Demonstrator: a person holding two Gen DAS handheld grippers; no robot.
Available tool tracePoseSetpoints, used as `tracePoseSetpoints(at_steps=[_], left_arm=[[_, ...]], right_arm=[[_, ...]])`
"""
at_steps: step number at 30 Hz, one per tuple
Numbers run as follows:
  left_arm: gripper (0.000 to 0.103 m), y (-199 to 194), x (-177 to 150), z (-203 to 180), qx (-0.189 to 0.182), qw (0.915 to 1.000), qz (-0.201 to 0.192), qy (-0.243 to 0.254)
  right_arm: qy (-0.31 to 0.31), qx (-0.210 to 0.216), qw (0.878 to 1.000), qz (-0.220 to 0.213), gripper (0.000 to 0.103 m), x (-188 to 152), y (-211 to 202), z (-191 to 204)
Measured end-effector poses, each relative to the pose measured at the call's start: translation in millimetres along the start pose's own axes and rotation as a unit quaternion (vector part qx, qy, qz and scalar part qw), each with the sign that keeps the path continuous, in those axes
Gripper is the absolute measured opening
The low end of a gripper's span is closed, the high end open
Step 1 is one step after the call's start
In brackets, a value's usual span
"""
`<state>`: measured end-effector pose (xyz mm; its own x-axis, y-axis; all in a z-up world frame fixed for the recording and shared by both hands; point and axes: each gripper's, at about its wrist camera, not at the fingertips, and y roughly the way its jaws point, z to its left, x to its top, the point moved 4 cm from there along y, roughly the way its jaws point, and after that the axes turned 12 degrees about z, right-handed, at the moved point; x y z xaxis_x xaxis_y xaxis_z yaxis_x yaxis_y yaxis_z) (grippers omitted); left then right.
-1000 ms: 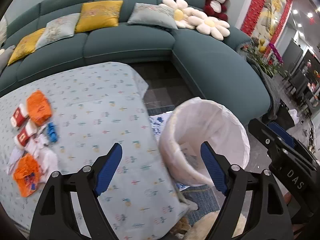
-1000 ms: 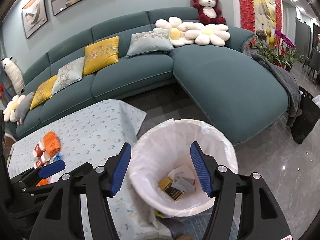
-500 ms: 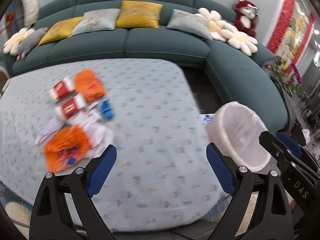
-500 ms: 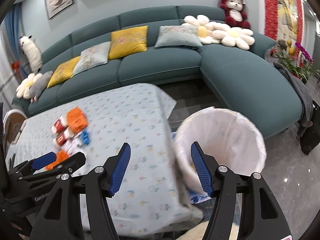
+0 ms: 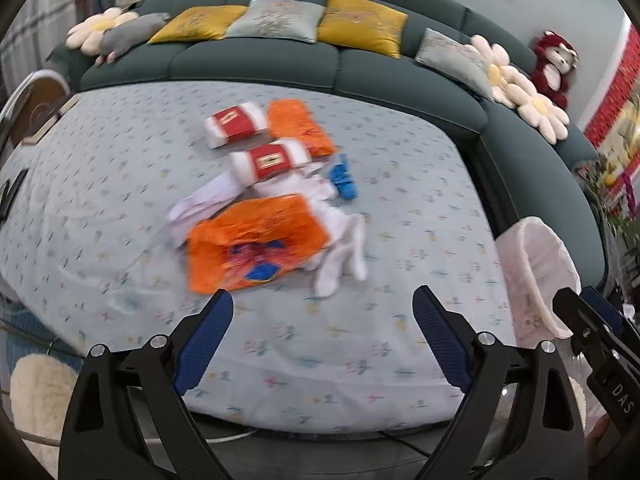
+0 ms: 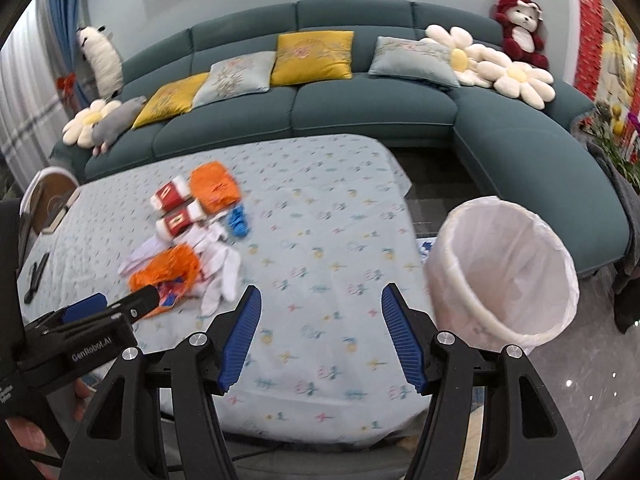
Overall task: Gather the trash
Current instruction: 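Move both open tools back over the table, then grasp the orange plastic bag with the left tool while the right tool grasps a white glove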
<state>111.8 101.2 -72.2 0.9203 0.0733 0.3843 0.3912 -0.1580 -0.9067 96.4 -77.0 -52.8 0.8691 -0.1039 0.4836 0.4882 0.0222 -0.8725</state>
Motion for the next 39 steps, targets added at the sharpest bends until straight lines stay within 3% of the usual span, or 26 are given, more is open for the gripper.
tracePoseSetpoints(at_steps=[17,39], left_arm=[[0.087,20.7,-13.6,95.9,0.013,0.9968,0.022,-0.076],[0.084,120.3,44.5,105.7,0.034,0.99,0.095,-0.099]], right_arm=[[-0.055,-0.004,0.997,0.053,0.06,-14.4,50.1,73.5],[-0.014,0.013,0.993,0.117,0.06,40.6,159.0,89.4]])
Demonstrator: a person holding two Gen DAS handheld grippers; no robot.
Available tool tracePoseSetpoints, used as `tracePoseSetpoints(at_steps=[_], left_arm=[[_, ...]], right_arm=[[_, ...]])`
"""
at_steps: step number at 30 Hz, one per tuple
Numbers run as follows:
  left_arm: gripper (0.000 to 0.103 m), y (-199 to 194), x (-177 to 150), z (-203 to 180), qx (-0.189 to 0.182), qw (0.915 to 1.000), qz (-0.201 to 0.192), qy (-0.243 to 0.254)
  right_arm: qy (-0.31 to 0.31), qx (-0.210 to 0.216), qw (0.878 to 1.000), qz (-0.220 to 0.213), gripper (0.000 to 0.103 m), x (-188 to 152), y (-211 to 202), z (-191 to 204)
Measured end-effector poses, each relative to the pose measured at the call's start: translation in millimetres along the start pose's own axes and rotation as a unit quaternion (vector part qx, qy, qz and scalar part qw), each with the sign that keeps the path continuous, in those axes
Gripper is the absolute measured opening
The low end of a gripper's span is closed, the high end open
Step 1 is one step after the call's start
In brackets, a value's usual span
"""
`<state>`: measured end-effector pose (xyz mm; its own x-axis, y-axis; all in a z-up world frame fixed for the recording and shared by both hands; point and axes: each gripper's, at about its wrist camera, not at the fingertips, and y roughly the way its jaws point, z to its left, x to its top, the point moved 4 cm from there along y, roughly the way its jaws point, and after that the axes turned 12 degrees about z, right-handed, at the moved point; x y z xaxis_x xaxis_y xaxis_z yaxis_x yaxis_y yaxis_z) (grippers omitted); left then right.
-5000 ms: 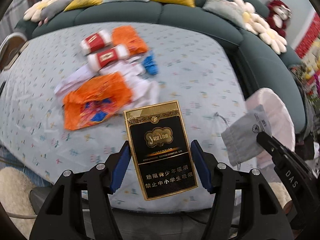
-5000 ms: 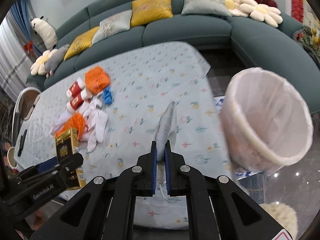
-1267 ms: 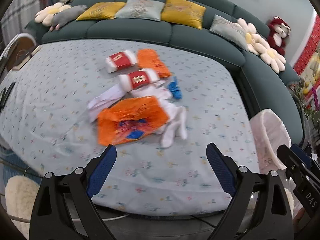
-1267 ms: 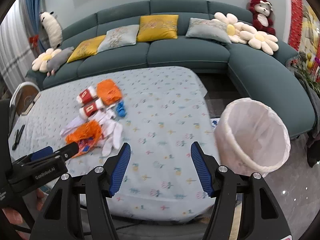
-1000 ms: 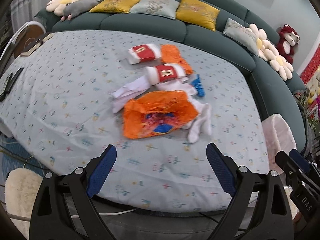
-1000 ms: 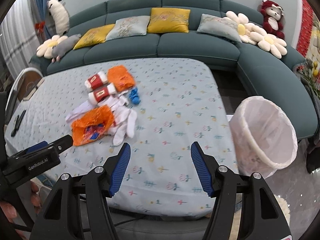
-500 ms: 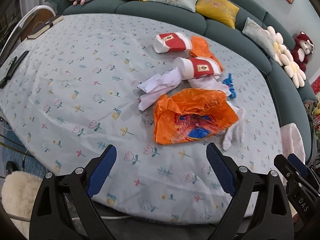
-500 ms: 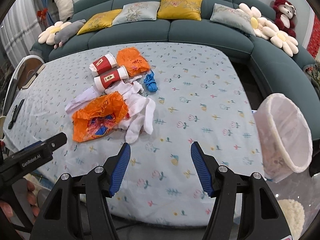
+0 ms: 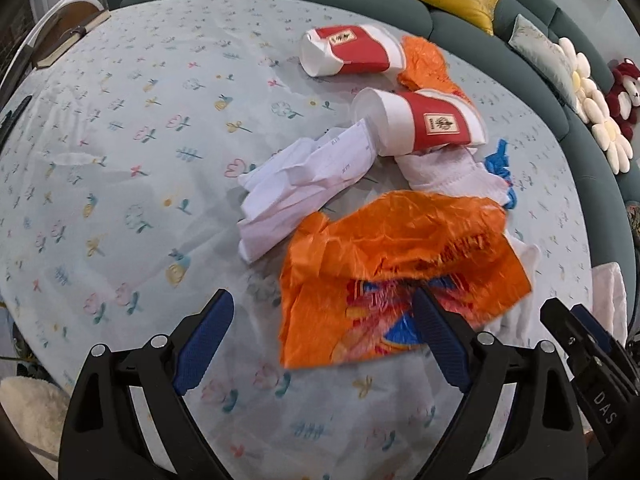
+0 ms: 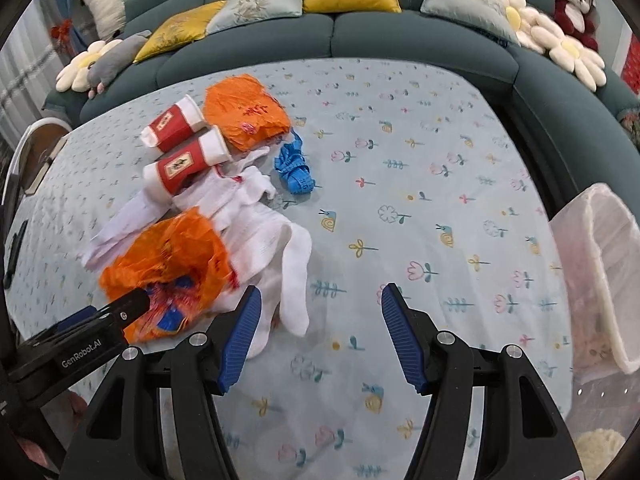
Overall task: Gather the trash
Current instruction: 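Grasp the orange plastic bag with the left tool while the right tool grasps a white glove, then carry the orange bag and white glove to the wastebasket and open both tools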
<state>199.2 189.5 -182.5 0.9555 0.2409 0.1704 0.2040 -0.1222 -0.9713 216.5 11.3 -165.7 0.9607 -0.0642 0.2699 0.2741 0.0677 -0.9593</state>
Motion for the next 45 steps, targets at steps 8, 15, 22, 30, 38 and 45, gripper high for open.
tracePoseSetpoints(at_steps=[8,15,22,30,38,45], left_arm=[[0.07,5.4,5.6,-7.4,0.006,1.0,-0.001,-0.003],[0.015,3.5,1.5,-22.9,0.008,0.9996,-0.001,0.028],[0.004,-14.1,-10.9,-32.5,-0.003,0.9991,-0.013,0.041],[0.004,-51.8,-32.9,-55.5,-0.025,0.9968,-0.042,0.063],[0.004,-87.3,-51.0,-99.3,-0.043,0.9902,-0.071,0.113],[0.004,-115.8,-72.3,-148.7,-0.051,0.981,-0.096,0.16]], right_arm=[[0.0,0.022,0.999,0.028,0.048,4.7,26.9,3.8],[-0.008,0.031,0.999,0.043,0.013,-1.9,31.4,4.6],[0.006,0.043,0.999,0.02,0.007,-9.0,4.8,-9.8],[0.029,0.044,0.998,-0.043,0.006,-13.5,-52.3,-40.7],[0.068,0.033,0.992,-0.099,0.006,-21.0,-108.8,-86.5],[0.093,0.02,0.987,-0.128,0.006,-34.1,-140.2,-129.0]])
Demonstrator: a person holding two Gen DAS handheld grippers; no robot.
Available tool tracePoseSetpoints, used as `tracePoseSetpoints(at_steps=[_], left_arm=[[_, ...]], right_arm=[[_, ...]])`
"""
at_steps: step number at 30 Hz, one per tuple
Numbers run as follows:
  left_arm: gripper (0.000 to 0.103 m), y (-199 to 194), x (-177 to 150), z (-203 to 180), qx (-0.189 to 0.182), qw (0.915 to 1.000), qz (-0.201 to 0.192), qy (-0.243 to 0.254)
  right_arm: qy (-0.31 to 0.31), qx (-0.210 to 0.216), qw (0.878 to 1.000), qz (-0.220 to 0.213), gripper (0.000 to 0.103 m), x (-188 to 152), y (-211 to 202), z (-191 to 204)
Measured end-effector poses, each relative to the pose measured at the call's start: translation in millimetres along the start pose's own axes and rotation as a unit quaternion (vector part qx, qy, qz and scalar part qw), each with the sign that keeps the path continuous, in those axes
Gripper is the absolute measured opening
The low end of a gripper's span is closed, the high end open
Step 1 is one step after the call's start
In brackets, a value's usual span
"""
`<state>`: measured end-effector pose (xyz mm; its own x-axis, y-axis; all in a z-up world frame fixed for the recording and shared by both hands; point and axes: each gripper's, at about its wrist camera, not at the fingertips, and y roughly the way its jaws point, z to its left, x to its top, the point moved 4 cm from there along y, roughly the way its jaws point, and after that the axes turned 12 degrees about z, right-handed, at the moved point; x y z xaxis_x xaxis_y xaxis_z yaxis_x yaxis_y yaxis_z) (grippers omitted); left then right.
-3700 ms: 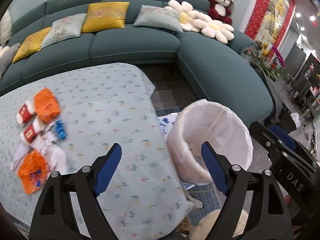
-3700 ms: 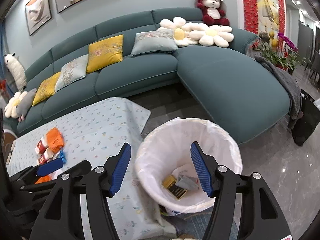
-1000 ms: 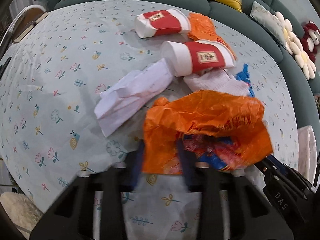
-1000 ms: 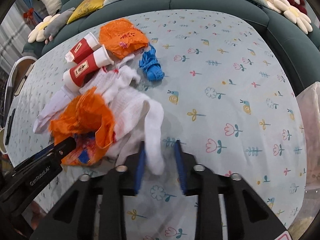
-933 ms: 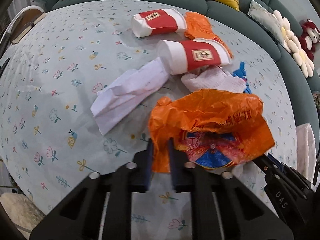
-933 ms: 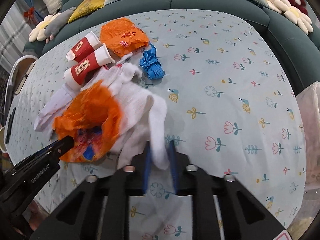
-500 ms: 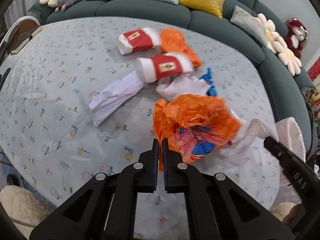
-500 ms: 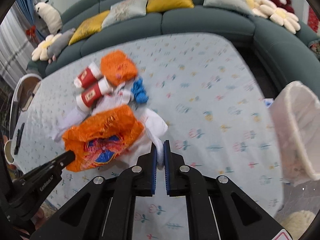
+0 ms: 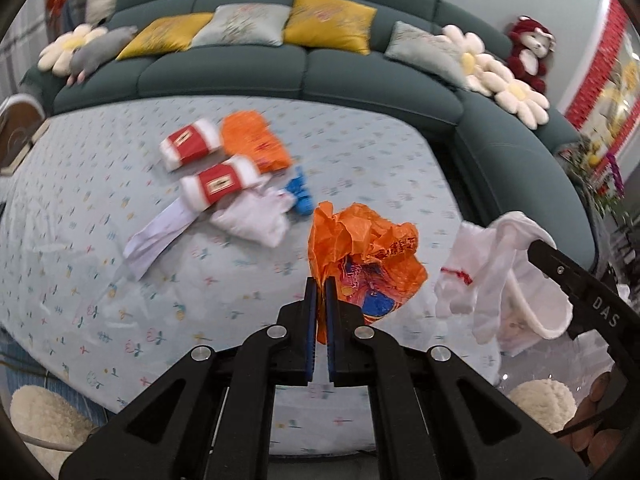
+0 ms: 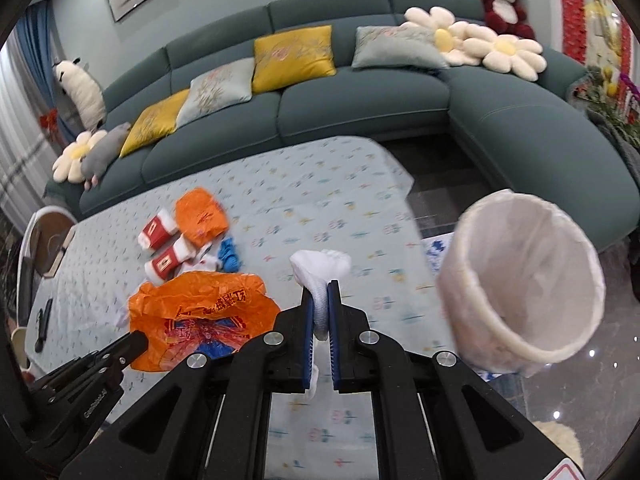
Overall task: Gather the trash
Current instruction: 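Carry the orange bag and white glove to the wastebasket and open both tools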
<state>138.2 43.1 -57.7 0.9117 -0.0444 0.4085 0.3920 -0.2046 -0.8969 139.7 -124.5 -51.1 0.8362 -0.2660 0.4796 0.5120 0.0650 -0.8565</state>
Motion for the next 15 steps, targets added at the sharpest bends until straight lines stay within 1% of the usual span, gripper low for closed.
tracePoseSetpoints(at_steps=[6,12,15], left_arm=[[0.004,-9.9,1.6,-47.1,-0.014,0.9992,-0.008,0.037],[0.004,-10.1,4.5,-93.2,-0.032,0.9968,-0.008,0.072],[0.004,-9.7,5.9,-112.9,-0.04,0.9954,-0.009,0.087]], right_arm=[[0.026,-0.009,0.999,-0.023,0.006,-0.8,-22.8,-39.6],[0.047,-0.028,0.998,-0.041,0.006,1.5,-41.4,-79.8],[0.068,-0.035,0.996,-0.049,0.006,2.7,-48.6,-103.6]])
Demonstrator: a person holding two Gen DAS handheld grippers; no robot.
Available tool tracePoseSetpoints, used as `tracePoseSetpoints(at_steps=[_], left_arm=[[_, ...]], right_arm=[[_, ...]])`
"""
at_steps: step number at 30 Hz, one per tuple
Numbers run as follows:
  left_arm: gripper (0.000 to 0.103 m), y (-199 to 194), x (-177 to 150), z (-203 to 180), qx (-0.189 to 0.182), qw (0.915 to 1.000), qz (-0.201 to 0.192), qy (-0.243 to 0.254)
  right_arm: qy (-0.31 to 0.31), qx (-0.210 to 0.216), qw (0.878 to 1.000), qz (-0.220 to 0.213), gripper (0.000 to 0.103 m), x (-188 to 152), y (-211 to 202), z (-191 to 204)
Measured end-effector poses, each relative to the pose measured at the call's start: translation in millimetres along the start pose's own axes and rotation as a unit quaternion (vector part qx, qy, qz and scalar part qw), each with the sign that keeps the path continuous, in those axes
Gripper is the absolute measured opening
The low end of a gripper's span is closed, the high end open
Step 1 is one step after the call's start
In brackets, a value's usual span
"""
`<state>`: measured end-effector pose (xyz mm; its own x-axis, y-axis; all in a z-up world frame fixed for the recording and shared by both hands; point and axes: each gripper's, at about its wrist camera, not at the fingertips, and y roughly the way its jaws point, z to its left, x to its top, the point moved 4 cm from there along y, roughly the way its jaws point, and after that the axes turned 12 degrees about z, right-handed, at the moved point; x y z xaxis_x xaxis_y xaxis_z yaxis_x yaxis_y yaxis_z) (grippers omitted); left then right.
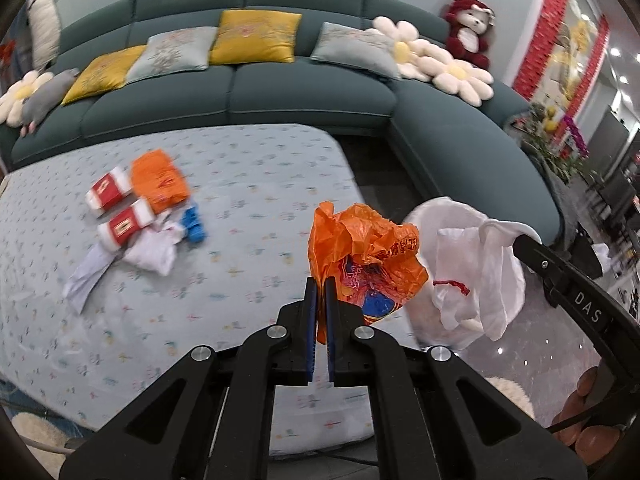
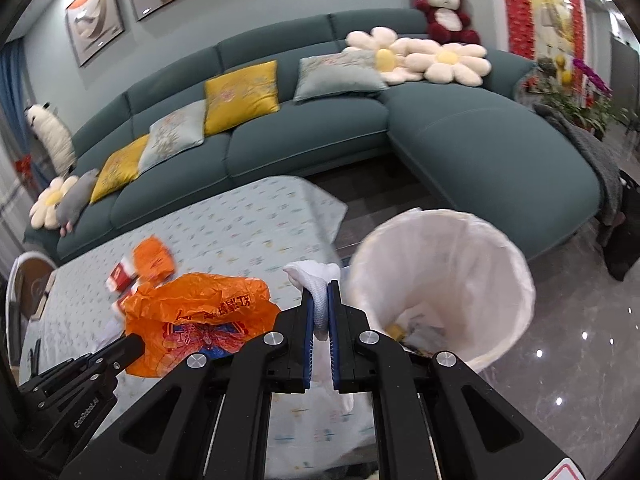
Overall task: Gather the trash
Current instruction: 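Carry the orange bag and white glove to the wastebasket and open both tools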
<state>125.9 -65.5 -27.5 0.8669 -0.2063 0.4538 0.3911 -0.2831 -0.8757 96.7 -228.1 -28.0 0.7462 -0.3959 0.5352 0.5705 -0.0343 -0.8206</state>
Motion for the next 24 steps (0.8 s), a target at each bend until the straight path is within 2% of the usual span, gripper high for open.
tracePoseSetpoints(at_steps=[14,24], left_arm=[[0.004,29.0,25.3,-78.3,-0.021,0.9977,0.011,0.064],[0.004,64.7,38.5,-125.1,-0.031,0.9946,0.037,0.092]], right_arm=[[0.062,-0.047,0.997,-0.019,0.006,17.4,-7.3,-88.3],[0.081,-0.053,0.995,-0.008,0.006,24.6,14.3,-119.0]])
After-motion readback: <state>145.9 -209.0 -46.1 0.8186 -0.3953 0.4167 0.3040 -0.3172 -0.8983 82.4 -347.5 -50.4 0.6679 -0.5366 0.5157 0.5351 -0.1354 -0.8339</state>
